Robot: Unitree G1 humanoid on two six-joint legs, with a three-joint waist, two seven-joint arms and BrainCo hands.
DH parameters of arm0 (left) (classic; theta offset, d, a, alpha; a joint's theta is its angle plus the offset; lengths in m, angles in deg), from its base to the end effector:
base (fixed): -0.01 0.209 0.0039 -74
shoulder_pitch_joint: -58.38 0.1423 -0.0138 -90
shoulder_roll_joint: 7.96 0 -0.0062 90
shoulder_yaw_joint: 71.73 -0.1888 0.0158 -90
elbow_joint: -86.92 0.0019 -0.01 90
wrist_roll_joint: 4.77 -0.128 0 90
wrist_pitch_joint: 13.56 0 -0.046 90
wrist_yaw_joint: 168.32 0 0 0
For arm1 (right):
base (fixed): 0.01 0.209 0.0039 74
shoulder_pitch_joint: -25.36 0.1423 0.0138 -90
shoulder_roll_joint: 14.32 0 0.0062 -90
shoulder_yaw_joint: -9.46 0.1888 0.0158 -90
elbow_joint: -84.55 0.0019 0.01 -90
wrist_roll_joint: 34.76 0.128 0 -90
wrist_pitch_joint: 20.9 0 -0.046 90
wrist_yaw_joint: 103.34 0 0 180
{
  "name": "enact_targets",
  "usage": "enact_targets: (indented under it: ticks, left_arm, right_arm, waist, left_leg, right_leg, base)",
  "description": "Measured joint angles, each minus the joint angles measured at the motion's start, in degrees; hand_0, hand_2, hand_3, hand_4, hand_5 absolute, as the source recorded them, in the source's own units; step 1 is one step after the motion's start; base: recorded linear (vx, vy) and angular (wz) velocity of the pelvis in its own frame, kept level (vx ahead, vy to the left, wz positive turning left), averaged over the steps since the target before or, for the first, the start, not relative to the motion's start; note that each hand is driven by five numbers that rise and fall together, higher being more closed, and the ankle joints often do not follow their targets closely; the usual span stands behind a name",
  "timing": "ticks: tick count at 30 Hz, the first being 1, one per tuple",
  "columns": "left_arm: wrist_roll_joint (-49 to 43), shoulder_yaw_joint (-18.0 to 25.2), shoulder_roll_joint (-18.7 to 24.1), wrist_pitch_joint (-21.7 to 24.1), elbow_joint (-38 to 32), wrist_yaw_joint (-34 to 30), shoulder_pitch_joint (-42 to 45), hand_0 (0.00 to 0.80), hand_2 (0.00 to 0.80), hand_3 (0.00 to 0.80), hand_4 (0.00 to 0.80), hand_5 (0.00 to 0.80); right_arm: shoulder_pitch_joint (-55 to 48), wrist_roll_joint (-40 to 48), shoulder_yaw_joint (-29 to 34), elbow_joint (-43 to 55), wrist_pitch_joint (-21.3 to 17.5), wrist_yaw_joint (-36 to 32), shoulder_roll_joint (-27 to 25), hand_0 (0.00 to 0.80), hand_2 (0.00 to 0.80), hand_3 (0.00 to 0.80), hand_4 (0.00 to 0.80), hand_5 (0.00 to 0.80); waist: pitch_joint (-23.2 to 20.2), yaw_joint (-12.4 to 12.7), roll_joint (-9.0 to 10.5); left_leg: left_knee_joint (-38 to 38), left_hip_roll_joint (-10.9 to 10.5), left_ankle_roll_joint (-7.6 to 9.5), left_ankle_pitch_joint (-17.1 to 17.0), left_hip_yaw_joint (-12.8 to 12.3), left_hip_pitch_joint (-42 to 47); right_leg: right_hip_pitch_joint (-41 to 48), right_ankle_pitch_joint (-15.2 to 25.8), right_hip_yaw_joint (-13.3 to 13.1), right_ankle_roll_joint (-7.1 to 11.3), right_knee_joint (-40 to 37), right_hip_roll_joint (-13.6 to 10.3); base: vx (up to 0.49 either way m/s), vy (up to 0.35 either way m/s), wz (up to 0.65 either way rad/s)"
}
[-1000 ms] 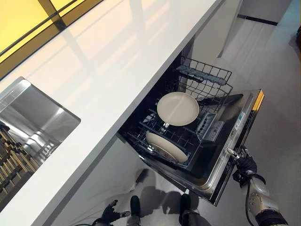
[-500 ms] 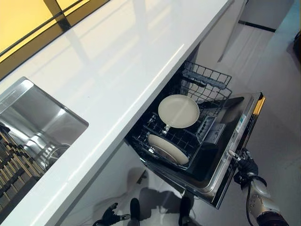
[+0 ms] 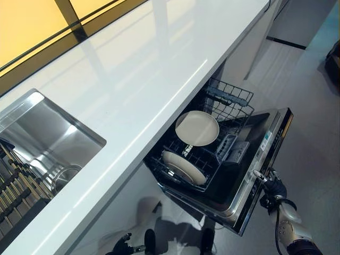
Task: Take plates into dishwasher
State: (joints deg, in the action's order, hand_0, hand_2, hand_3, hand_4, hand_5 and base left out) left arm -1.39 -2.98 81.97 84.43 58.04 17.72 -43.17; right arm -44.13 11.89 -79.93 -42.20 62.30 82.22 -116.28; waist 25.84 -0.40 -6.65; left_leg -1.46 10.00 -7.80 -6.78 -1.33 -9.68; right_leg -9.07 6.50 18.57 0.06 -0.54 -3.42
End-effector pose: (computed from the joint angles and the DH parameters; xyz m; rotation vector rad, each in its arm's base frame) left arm 0.1642 0.2020 -0.0773 0.4532 0.7392 -0.0908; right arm 0.2514 -0.2723 0.0477 0.3340 0.0836 -0.3569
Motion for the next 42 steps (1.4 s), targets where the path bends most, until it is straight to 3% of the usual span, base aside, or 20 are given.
enact_targets:
  ticks: [8, 15, 19, 28, 33, 36, 42]
  left_arm:
    - [-0.35, 0.21, -0.02, 0.04, 0.61, -0.07, 1.06, 0.0, 0.0, 0.0, 0.0, 0.0]
    - [-0.32, 0.52, -0.04, 0.06, 1.18, -0.66, 3.25, 0.0, 0.0, 0.0, 0.0, 0.0]
    - [-0.35, 2.07, 0.0, 0.01, 1.31, -1.03, 4.79, 0.0, 0.0, 0.0, 0.0, 0.0]
    - [-0.38, 2.92, 1.1, -0.46, 1.25, -1.03, 6.31, 0.0, 0.0, 0.0, 0.0, 0.0]
    - [-0.4, 2.9, 2.33, -0.94, 1.19, -1.01, 6.77, 0.0, 0.0, 0.0, 0.0, 0.0]
    - [-0.41, 2.93, 3.99, -1.03, 1.31, -1.0, 7.34, 0.0, 0.0, 0.0, 0.0, 0.0]
    - [-0.42, 4.58, 4.88, -1.02, 1.2, -0.85, 7.13, 0.0, 0.0, 0.0, 0.0, 0.0]
  right_arm:
    - [-0.67, -0.03, -0.91, 0.58, -0.02, 0.02, 0.11, 0.0, 0.0, 0.0, 0.0, 0.0]
    - [-1.05, -0.98, -1.32, 2.1, 0.0, -0.03, 0.42, 0.0, 0.0, 0.0, 0.0, 0.0]
    - [-1.01, -1.03, -1.77, 2.67, -0.02, -0.26, 1.12, 0.0, 0.0, 0.0, 0.0, 0.0]
    - [5.32, -1.05, -4.99, 2.91, 0.11, -3.86, 3.28, 0.0, 0.0, 0.0, 0.0, 0.0]
    - [7.3, -1.69, -7.97, 4.07, 0.58, -6.51, 8.45, 0.0, 0.0, 0.0, 0.0, 0.0]
    - [5.92, -2.04, -7.82, 3.88, 0.86, -6.21, 8.93, 0.0, 0.0, 0.0, 0.0, 0.0]
    - [5.68, -2.3, -7.82, 3.55, 0.86, -6.21, 8.92, 0.0, 0.0, 0.0, 0.0, 0.0]
  waist:
    - [-2.52, 1.27, 0.29]
    - [-4.93, 3.2, 0.99]
    - [-7.02, 5.29, 2.4]
    - [-9.52, 9.48, 5.05]
    - [-10.36, 11.05, 6.6]
    - [-10.91, 10.7, 8.29]
    - [-10.81, 10.79, 9.32]
  left_leg:
    - [-0.1, -0.38, 0.14, -0.07, 0.11, 0.15]
    - [-0.08, -1.19, 0.26, -0.14, 2.17, 0.02]
    - [0.03, -1.56, 0.29, -0.16, 4.72, -0.33]
    - [0.34, -2.18, 0.42, -0.26, 7.2, -0.92]
    - [0.33, -2.5, 0.48, -0.3, 8.27, -0.84]
    - [0.39, -3.13, 0.8, -0.13, 8.33, -0.66]
    - [0.75, -3.68, 1.11, 0.09, 8.25, -0.79]
  right_leg:
    - [1.14, 1.0, 0.83, 0.24, -1.83, -0.3]
    - [1.6, 1.0, 1.3, 0.25, -1.88, -0.64]
    - [2.2, 0.9, 2.71, 0.16, -2.01, -0.64]
    - [3.73, 0.88, 4.52, 0.55, -3.01, -0.74]
    - [5.84, -0.59, 5.79, 1.62, -3.16, -0.84]
    - [6.49, -1.4, 5.79, 2.23, -2.88, -1.39]
    - [6.49, -1.61, 5.77, 2.33, -2.74, -2.0]
  base:
    - [0.104, 0.051, 0.02]
    - [0.129, 0.026, 0.06]
    - [0.156, -0.007, 0.15]
    - [0.097, -0.005, 0.16]
    - [0.074, -0.017, 0.36]
    - [0.058, 0.001, 0.21]
    - [0.025, 0.008, 0.01]
